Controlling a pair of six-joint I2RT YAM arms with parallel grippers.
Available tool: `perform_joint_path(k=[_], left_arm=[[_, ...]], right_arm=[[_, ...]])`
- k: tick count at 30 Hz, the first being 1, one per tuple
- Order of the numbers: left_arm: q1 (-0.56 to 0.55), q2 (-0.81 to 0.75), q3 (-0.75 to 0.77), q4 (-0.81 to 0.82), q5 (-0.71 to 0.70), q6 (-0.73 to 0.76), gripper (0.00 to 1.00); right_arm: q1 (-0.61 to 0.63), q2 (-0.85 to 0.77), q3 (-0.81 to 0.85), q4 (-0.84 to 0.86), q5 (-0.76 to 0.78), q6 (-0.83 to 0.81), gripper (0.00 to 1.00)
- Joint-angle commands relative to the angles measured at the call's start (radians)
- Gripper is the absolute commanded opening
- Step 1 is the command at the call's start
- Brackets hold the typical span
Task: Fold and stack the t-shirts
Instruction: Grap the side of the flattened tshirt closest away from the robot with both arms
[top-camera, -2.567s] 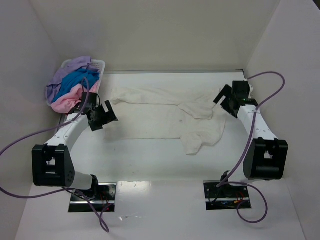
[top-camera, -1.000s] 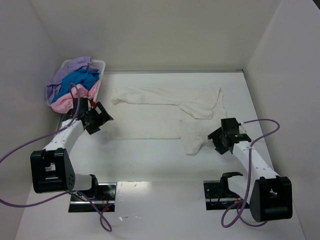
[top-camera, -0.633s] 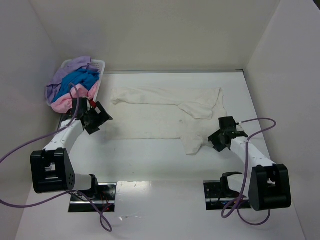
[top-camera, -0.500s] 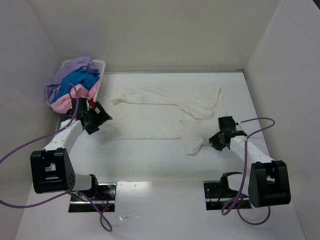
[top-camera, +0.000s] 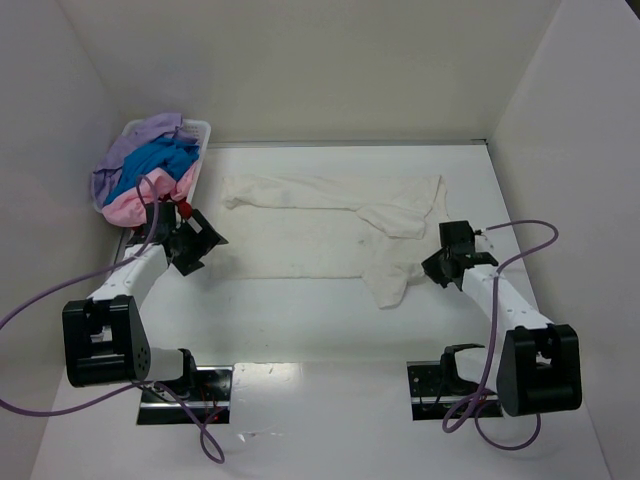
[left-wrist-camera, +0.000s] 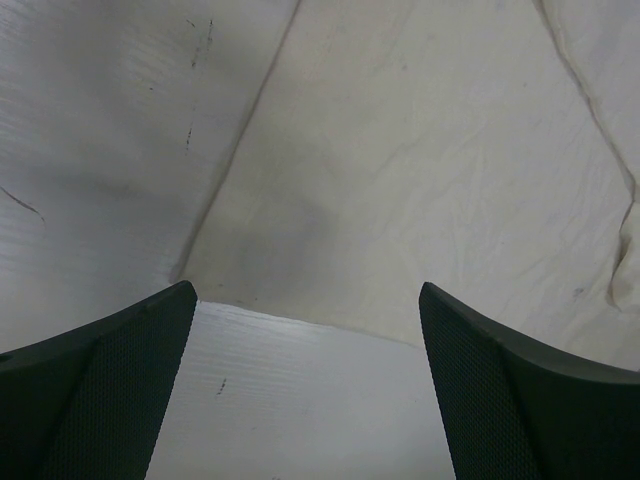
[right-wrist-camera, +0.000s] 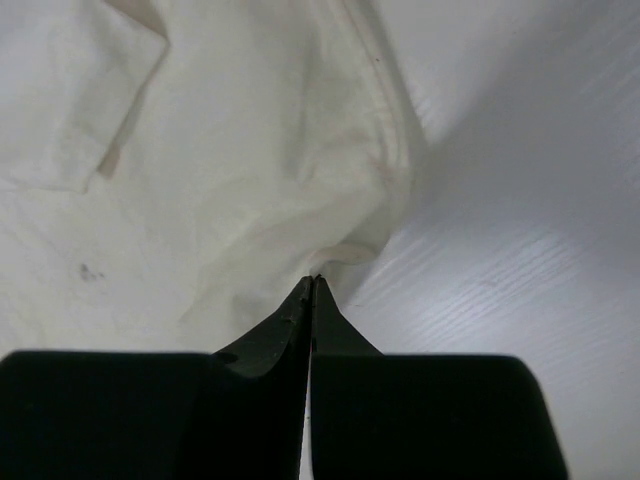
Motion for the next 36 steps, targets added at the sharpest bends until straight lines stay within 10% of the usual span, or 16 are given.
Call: perform_joint_path(k=[1,29,36], left_arm=[[0.006,-0.012,0.0,0.03,0.002,-0.017,1.0],[-0.063,0.116,-0.011,-0.024,-0.17,-0.006,0.91],[-0.115,0.147,-0.02,-0.033,-0.225,-0.017,0.74]], right_arm=[[0.01,-0.045,0.049,-0.018,0.056,-0.016,0.0],[-0.088,-0.022,0.067,0.032,0.018,-0.084,0.01],[-0.088,-0.004,0.067,0.041,0.009,-0.084,0.01]])
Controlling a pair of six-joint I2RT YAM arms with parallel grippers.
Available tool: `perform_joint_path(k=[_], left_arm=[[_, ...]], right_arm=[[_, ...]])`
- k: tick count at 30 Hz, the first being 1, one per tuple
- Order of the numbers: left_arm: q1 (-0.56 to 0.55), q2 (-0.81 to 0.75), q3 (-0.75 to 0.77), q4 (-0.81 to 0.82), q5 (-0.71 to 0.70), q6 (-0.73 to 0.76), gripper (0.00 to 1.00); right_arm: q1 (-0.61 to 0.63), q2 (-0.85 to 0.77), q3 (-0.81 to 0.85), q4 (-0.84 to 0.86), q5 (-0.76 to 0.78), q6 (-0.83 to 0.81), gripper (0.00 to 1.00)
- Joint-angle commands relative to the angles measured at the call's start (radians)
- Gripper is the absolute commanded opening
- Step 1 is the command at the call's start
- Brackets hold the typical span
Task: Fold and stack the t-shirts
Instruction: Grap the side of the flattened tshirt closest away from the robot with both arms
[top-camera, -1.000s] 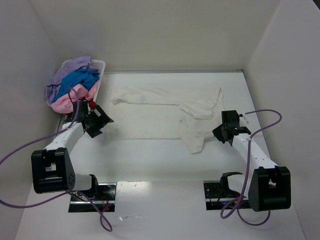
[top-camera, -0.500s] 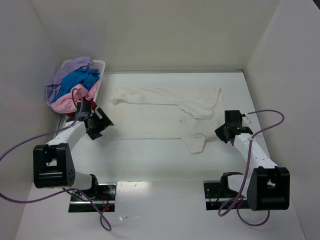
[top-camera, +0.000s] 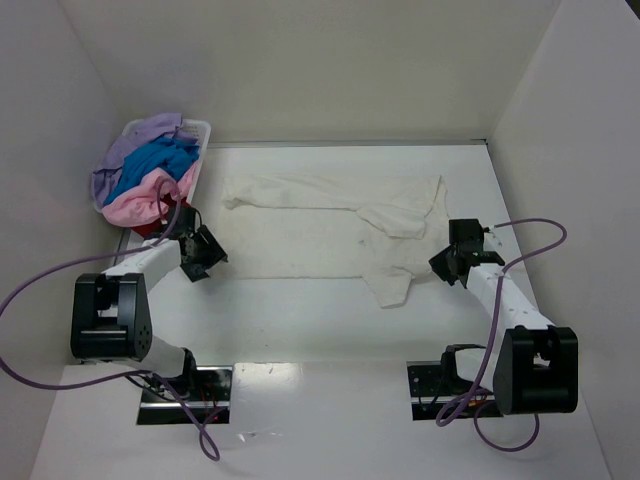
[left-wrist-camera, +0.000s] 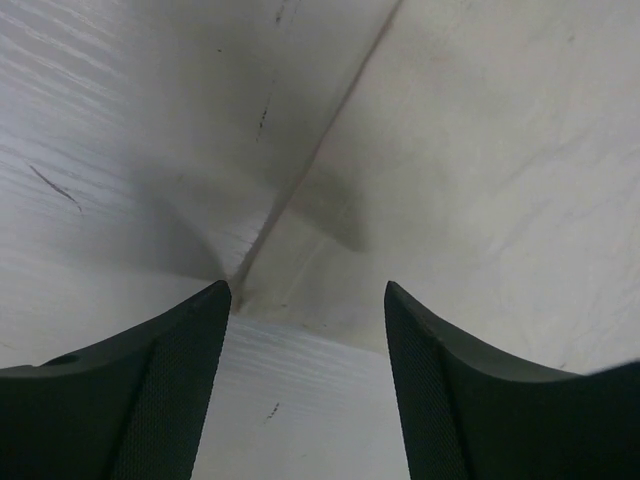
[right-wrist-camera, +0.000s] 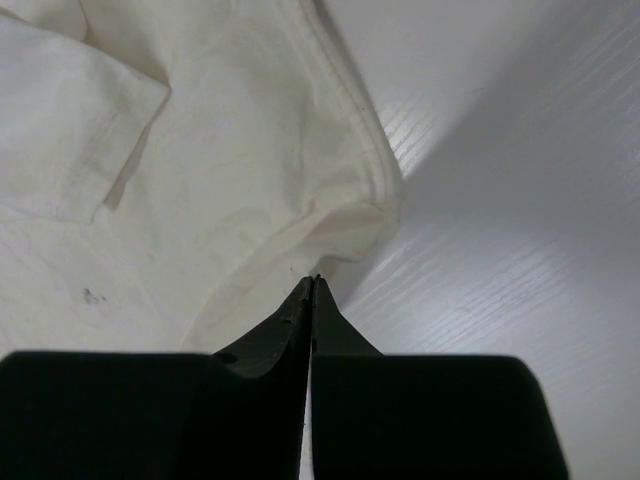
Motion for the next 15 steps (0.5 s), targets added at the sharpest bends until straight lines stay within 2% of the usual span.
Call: perform_joint_path(k=[1,4,8,12,13,15], left_arm=[[-0.025,0.021,-0.013,-0.01,-0.046,-0.014,0.7],[-0.036,0.039,-0.023,-0.01,-0.055,-0.024,0.58],[-0.045,0.039,-0.023,-0.01,-0.065,-0.033,0.58],[-0.045,0.039,-0.023,-0.019,-0.075,-0.033,0.69],[-0.045,0.039,-0.023,-0.019,-0.075,-0.042,0.69],[-0.045,0.039,-0.023,-0.019,-0.084,-0.042,0.6]], right_arm=[[-0.009,0.007,0.054,0.036,0.014,-0.013,0.01],[-0.009,0.007,0.054,0.036,0.014,-0.013,0.01],[-0.009,0.007,0.054,0.036,0.014,-0.022,0.03],[-0.009,0.007,0.054,0.036,0.014,-0.022,0.03],[-0.009,0.007,0.054,0.036,0.014,-0.022,0.03],[-0.009,0.007,0.054,0.046,0.014,-0.022,0.03]])
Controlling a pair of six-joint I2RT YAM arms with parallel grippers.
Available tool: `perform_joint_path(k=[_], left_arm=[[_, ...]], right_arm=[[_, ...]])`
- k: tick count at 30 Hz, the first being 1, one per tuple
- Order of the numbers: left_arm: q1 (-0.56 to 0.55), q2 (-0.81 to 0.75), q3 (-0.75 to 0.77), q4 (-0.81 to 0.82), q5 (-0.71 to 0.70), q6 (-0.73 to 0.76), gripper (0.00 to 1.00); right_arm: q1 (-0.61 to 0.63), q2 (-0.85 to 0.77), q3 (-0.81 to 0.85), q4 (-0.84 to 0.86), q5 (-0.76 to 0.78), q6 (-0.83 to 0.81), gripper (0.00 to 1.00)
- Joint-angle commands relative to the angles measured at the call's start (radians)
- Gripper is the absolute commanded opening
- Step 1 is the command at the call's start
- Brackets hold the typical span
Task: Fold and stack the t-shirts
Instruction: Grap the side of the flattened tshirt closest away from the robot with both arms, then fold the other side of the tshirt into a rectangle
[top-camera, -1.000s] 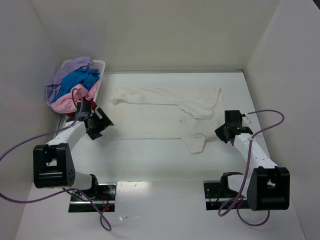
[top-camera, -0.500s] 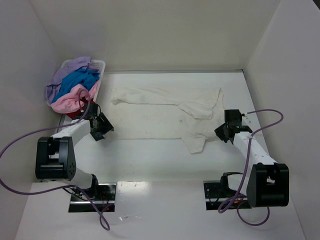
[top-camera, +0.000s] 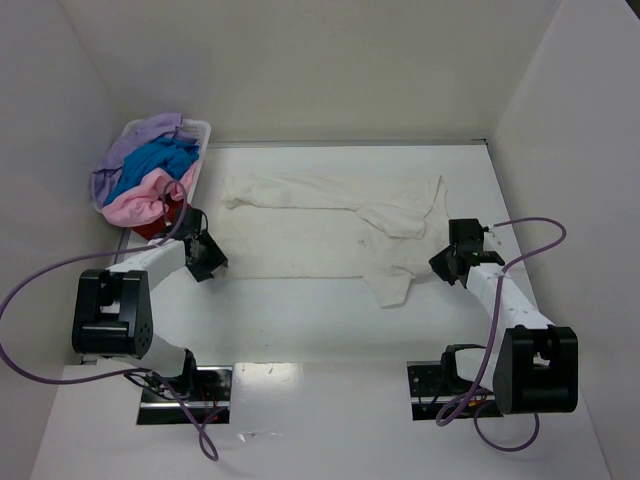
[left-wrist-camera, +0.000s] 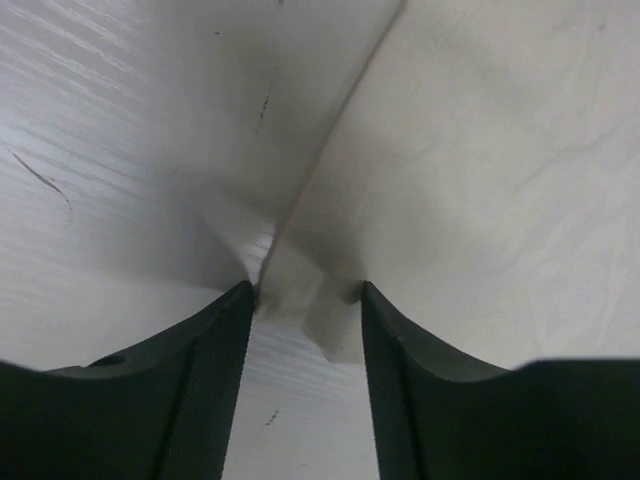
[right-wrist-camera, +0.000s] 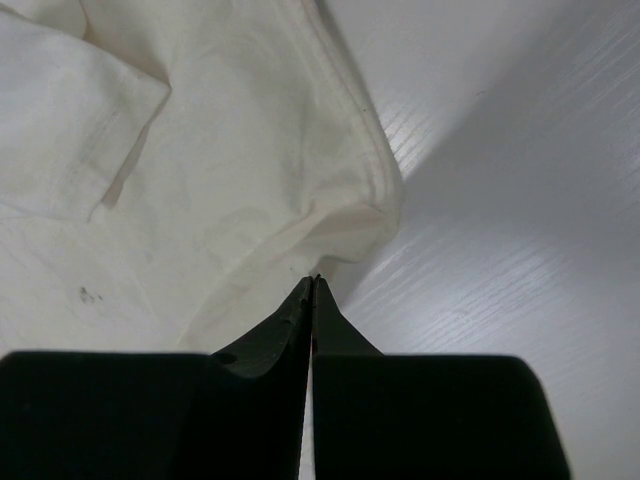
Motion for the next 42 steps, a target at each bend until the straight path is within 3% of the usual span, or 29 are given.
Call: perform_joint_path(k=[1,2,6,11,19,26,35,42], left_arm=[[-0.001,0.012,-0.014,-0.035,-0.039,-0.016,0.53],[-0.001,0.021,-0.014,-0.035,-0.039,-0.016,0.39],[-0.001,0.011,-0.003,-0.046,-0.048,-0.025,0.01],[-0.001,-0.05,0.047,-0.09,-0.048,0.002,0.0],[-0.001,-0.055,0.248,-0.146,-0.001,0.186,0.0],[-0.001,0.122,0.468,-0.175,0.025,0.312,0.0],[-0.001,0.368,0.687,-0.144,0.006,0.321,0.0],[-0.001,0.463,0.821,-0.135,-0.034,0.321,0.0]], right_arm=[[-0.009,0.002,0.053,0.042,0.015,-0.008,0.03],[-0.009,0.002,0.053,0.042,0.015,-0.008,0.03],[-0.009,0.002,0.053,0.042,0.015,-0.008,0.03],[-0.009,0.011,0.078,0.042,0.015,-0.017,0.0],[-0.019,0.042,0.196,0.062,-0.02,-0.052,0.0],[-0.038,0.14,0.303,0.123,-0.039,-0.072,0.0],[-0.059,0.373,0.482,0.211,-0.071,-0.091,0.0],[-0.059,0.55,0.634,0.232,-0.082,-0.112,0.0]])
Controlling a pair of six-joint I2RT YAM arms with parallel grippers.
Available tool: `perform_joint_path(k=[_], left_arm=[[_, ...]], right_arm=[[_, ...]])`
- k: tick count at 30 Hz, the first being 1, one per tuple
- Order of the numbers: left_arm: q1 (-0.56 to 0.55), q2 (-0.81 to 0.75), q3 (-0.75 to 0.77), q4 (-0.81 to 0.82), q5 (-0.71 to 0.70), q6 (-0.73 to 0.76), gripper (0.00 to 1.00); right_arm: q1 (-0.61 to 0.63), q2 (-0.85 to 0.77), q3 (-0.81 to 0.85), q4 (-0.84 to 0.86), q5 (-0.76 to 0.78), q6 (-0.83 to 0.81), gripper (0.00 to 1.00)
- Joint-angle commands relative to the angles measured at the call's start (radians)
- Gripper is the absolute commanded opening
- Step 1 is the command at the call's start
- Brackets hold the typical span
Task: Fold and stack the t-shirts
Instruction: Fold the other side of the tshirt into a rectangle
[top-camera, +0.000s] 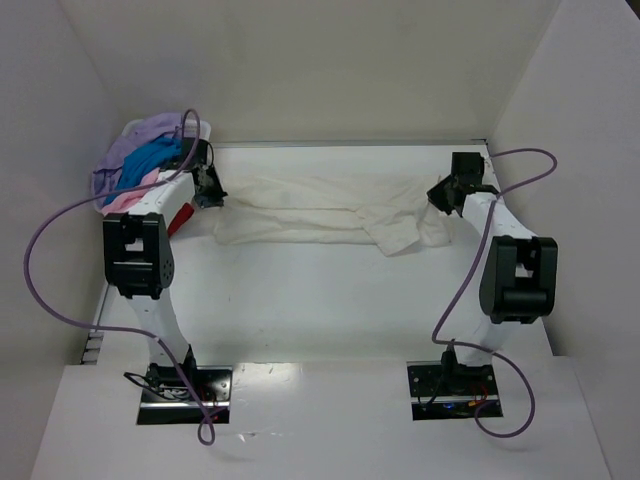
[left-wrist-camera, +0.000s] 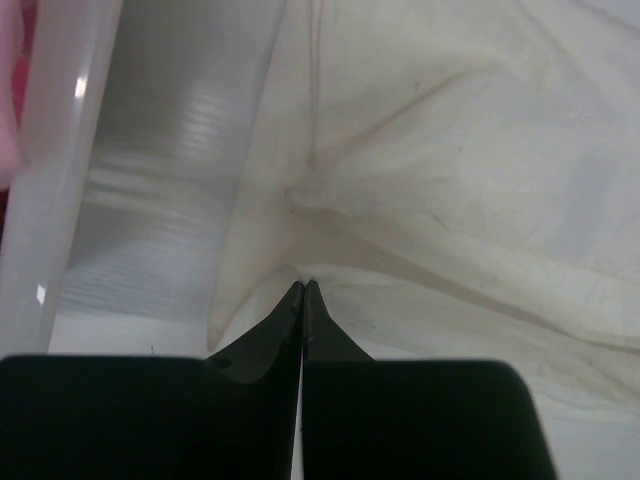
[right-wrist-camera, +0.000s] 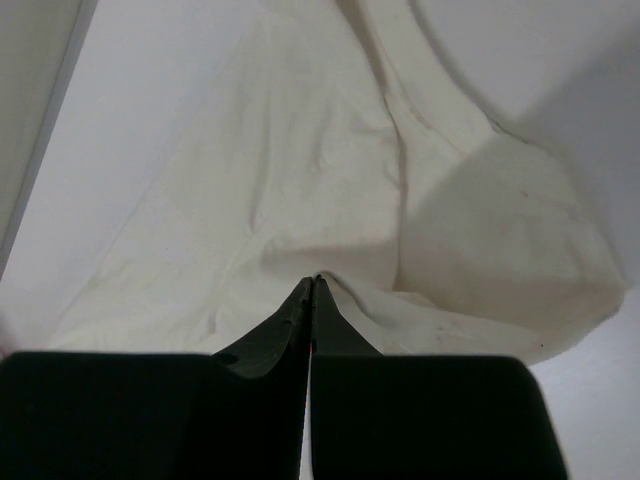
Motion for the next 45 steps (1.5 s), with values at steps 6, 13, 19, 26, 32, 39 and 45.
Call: perform_joint_path(k=[6,13,19,26,32,39,45], left_arm=[[0.011,0.089,0.151,0.023,-0.043,0.023,0.0],[0.029,0.138,0.162,0.065,-0.043,0.003,0.0],[0.029,0.178,0.193,0.075,-0.043,-0.006,0.0],[0.029,0.221,0.237,0.086,-0.061,-0.006,0.0],[0.029,0.244,0.248,0.086,-0.05,-0.006,0.13],[0.029,0.206,0.268,0.108,0.005,0.021,0.44],[-0.018,0.093,0.254,0.138,0.089,0.084,0.74]], right_arm=[[-0.033,0.125,0.14,0.093,-0.005,-0.031,0.0],[-0.052,0.21,0.172,0.139,-0.03,-0.071,0.0],[-0.052,0.285,0.247,0.182,-0.062,-0.101,0.0],[-0.052,0.354,0.33,0.164,-0.051,-0.13,0.0],[-0.052,0.383,0.339,0.154,-0.074,-0.14,0.14],[-0.052,0.34,0.33,0.142,-0.093,-0.19,0.6],[-0.052,0.154,0.231,0.133,-0.142,-0.203,0.72]])
